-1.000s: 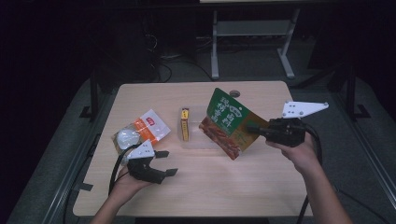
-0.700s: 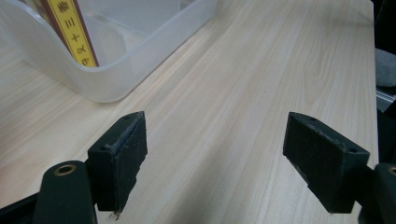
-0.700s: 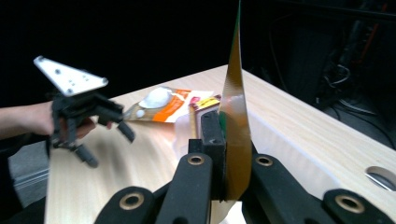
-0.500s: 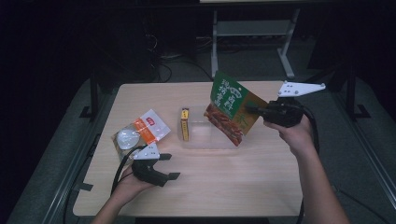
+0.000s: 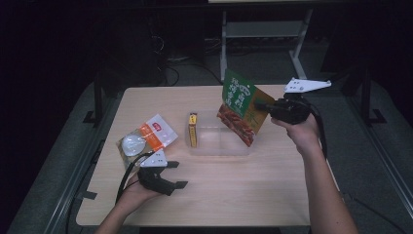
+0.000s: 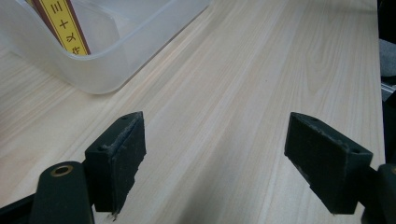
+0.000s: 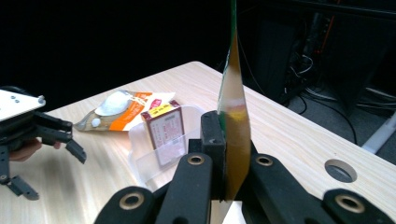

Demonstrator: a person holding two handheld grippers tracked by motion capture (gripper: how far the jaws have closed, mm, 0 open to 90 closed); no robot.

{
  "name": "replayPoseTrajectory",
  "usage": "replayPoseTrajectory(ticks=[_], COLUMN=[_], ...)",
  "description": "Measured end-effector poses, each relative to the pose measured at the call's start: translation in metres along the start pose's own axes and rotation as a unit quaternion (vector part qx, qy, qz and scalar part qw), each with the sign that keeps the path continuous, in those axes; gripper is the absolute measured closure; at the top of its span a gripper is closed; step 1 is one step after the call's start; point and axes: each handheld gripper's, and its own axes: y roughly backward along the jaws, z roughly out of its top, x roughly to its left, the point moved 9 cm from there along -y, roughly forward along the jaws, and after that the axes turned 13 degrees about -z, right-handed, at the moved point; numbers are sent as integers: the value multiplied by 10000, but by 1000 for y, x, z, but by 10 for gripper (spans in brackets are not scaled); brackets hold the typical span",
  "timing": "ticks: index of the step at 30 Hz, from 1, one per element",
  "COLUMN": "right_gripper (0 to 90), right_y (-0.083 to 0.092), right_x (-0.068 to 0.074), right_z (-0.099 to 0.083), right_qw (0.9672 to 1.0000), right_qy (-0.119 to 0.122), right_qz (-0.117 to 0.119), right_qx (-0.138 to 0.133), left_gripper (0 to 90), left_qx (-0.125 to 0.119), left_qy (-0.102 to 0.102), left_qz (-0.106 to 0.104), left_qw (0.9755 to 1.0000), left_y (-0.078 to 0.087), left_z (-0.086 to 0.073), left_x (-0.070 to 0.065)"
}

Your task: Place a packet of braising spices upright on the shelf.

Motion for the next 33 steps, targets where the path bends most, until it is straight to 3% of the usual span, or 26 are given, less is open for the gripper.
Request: replayPoseTrajectory(ticks=[8,28,30,33], right_gripper=[900,900,900,900], right_y=[-5,-31,-33,-33], right_x=[-7,-5,-5,-7], right_z=[-4,-26,-30,-31], right_qw=[9998,9993,9991,9992], right_qy=[-12,37,38,13], right_qz=[-177,-142,-137,-119], right_qx=[42,349,394,385], left_gripper=[201,196,192,182], left_qx=[-3,224,266,295], left_qy=[-1,21,-58,22], left_qz=[4,-88,-73,-98], left_qw=[10000,9997,9996,9995], left_y=[1,-7,-7,-10], left_z=[-1,-7,-7,-9], left_x=[1,-4,-3,-3])
